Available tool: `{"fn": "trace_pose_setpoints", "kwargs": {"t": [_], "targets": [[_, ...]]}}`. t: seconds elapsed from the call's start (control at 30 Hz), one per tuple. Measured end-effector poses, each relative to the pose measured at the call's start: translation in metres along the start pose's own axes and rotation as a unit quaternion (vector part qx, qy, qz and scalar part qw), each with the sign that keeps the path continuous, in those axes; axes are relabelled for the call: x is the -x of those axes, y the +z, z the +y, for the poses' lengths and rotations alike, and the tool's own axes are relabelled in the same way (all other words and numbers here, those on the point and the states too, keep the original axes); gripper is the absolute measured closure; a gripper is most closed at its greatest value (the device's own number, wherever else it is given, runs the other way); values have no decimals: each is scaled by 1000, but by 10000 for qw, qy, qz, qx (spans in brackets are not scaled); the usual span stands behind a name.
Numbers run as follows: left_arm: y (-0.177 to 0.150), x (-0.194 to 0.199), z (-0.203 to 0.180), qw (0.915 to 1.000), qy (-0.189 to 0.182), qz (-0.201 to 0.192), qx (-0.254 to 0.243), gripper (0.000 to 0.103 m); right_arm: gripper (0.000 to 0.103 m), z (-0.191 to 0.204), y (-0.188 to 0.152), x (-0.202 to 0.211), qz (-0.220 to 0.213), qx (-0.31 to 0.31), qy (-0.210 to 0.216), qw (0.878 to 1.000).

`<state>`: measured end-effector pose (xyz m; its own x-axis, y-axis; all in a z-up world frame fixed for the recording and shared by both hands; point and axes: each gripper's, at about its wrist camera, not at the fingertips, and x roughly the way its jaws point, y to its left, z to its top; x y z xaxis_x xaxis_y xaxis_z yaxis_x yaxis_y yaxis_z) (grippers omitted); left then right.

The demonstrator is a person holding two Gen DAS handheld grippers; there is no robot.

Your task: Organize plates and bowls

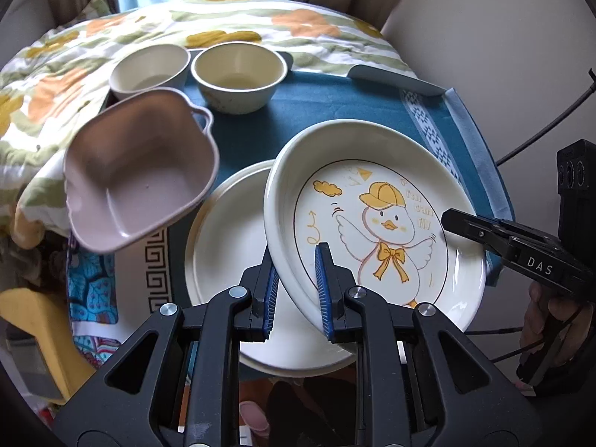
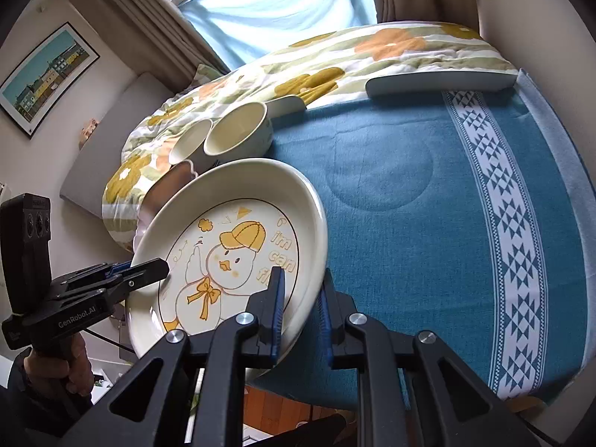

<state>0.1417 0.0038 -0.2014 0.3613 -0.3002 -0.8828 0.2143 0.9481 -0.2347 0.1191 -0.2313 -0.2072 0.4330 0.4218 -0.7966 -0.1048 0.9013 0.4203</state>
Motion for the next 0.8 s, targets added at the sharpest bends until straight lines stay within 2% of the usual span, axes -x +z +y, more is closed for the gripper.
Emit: {"fn": "trace_pose_setpoints", "kwargs": {"t": [0.2, 0.37, 0.8], "targets": [[-17, -17, 19, 9990, 79, 0, 449, 86, 87, 7, -3, -24, 151, 364, 79, 9992], [-27, -29, 25, 9980, 113, 43, 624, 86, 87, 9, -3, -35, 216, 535, 79, 9983], [-31, -41, 25, 9974, 208, 55, 684, 86, 87, 13, -3, -40, 288, 817, -28, 9962]]}}
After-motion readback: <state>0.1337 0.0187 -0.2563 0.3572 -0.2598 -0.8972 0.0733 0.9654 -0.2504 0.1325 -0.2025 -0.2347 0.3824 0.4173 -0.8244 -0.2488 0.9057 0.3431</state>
